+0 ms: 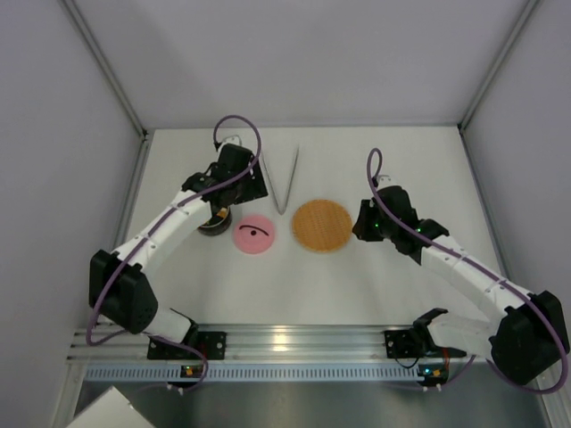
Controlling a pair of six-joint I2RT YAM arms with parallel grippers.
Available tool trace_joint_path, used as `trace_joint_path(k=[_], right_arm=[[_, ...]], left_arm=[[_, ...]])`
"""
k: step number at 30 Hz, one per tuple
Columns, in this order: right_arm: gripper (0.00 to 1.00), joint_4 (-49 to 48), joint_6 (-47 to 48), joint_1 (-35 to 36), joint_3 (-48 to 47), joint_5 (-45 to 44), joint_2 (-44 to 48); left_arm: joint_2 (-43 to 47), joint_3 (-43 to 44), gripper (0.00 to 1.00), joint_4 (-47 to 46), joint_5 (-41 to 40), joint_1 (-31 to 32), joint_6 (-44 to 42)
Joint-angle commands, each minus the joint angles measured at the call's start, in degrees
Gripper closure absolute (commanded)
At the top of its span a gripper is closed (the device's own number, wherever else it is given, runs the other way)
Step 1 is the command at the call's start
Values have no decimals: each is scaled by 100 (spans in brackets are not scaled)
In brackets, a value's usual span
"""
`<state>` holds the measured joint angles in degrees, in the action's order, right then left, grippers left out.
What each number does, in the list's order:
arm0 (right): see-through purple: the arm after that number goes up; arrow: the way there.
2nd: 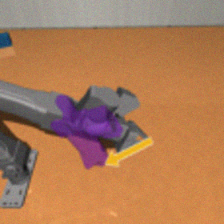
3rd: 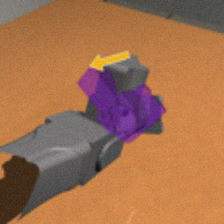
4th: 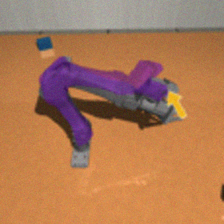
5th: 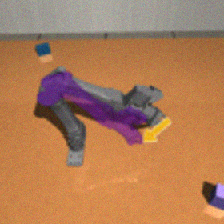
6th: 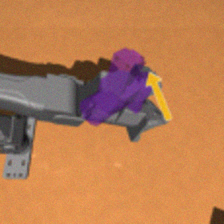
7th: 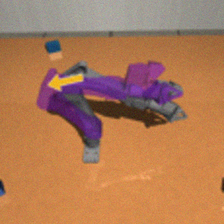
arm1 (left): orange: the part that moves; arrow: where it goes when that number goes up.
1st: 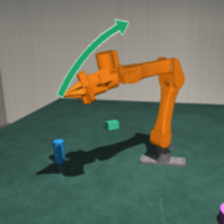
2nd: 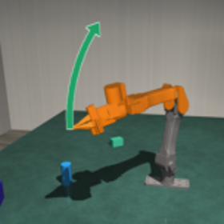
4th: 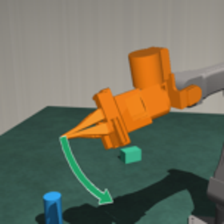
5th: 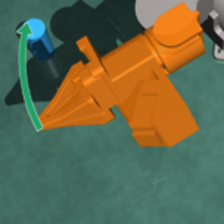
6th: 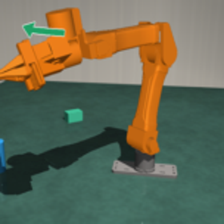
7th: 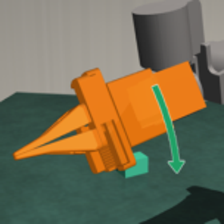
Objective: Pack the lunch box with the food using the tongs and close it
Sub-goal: Pick up the box lid from the center of the board.
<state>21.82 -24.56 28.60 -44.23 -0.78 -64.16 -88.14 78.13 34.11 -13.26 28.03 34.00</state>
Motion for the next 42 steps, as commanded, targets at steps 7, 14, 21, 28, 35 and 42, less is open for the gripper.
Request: trace_joint_path(k=[7, 14, 21, 28, 35, 42], right_arm=[[82, -460, 74, 32, -68, 42, -88], [82, -425, 82, 32, -77, -1, -44], [82, -407, 118, 32, -33, -19, -18], [82, -398, 135, 32, -16, -37, 0], [82, -407, 144, 32, 2, -45, -17], [82, -407, 144, 32, 11, -28, -35]], left_arm=[[1229, -1809, 26, -282, -519, 518, 959], [1045, -2398, 30, -826, -589, 581, 1390], [684, -2469, 31, -1266, -792, 624, 1785], [455, -2548, 32, -1521, -1108, 677, 2225], [333, -2653, 37, -1635, -1293, 712, 2488], [297, -2821, 43, -1679, -1539, 721, 2691]])
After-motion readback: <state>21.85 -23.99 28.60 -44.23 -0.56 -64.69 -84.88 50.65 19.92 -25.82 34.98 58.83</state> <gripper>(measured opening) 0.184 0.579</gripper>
